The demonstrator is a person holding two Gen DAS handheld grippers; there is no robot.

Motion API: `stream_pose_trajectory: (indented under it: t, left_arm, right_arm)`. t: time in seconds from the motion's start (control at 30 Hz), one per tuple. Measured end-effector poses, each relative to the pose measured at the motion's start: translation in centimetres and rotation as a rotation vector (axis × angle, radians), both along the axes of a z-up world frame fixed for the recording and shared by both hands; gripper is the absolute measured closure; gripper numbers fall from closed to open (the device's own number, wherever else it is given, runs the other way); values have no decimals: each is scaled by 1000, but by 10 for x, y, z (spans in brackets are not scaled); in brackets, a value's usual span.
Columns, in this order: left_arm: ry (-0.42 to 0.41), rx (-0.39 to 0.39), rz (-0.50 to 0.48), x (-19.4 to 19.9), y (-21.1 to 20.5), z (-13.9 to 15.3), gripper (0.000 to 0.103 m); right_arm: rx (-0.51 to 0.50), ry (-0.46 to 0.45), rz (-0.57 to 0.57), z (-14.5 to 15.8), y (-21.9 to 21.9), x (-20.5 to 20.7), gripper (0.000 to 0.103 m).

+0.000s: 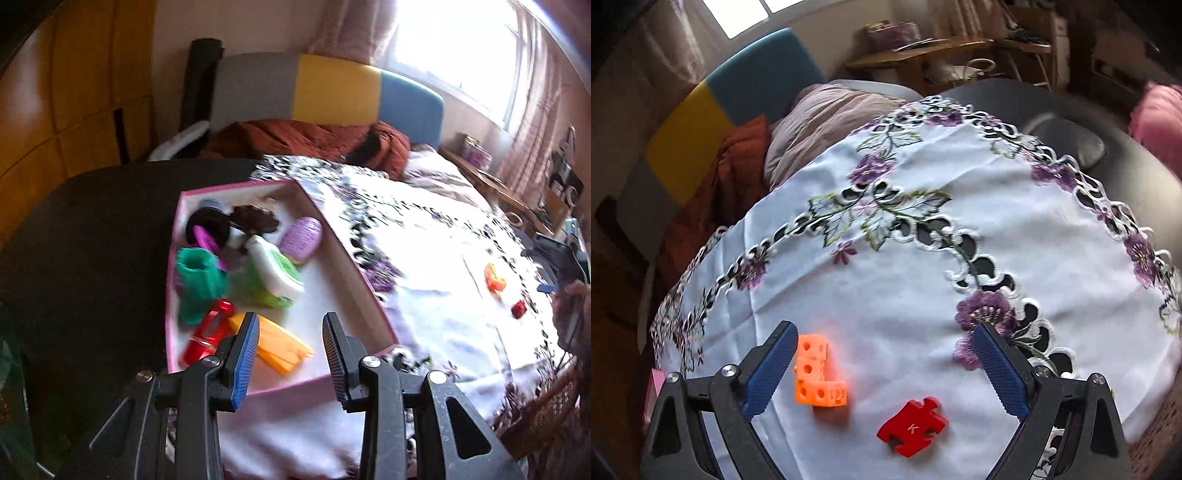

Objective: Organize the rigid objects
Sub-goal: 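Move the right gripper over the red puzzle piece while the left gripper approaches the orange blocks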

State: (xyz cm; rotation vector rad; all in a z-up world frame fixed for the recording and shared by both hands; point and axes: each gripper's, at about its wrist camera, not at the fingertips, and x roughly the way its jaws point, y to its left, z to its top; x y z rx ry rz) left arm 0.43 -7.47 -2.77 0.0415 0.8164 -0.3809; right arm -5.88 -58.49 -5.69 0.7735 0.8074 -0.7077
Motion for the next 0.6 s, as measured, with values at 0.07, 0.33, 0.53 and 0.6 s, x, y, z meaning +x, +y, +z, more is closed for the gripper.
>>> stream_pose_trajectory:
  t: [0.07,0.33,0.53,0.6]
  left_arm:
    - [6,14,-29,-3,-9,-1,68]
    - [50,-2,-230,6,-86,1,68]
    - [112,-1,-442,12,-183,-13,67]
    - [125,4,-493,12,-213,-18,67]
  right_arm:
    - [17,1,-22,-2,-3,-2,7]
    - [41,-42,-59,-1,-8,-11,6]
    - [63,-53,-77,-2,-12,-14,6]
    - [72,-57,-85,-3,-13,-16,6]
